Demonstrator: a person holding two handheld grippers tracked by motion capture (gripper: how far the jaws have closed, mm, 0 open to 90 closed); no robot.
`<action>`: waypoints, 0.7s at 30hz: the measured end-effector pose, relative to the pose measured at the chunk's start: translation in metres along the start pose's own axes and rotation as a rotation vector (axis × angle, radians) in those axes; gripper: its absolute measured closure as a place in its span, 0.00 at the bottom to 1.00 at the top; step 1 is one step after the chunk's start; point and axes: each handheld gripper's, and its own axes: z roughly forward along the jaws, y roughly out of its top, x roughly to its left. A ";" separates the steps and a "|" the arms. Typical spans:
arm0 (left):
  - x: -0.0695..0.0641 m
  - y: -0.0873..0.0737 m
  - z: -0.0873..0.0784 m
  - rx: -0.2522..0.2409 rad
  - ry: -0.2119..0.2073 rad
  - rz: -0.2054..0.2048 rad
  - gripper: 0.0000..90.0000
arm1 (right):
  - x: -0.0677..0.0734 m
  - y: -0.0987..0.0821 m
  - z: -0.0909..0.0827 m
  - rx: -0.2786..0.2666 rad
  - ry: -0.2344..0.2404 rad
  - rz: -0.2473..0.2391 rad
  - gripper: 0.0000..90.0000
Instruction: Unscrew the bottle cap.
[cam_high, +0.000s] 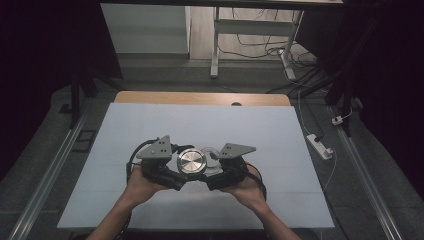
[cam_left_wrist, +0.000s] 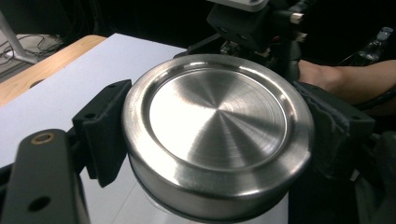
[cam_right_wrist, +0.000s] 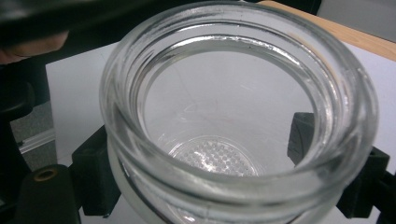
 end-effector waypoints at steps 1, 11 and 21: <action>0.000 0.000 0.000 -0.002 -0.001 -0.001 0.21 | 0.000 0.000 0.000 -0.002 -0.001 0.003 0.16; -0.001 -0.007 -0.009 0.004 0.026 -0.022 0.21 | -0.009 -0.004 0.000 -0.004 -0.019 0.012 0.16; 0.000 -0.024 -0.018 0.009 0.049 -0.058 0.21 | -0.017 -0.005 -0.002 -0.013 -0.047 0.023 0.16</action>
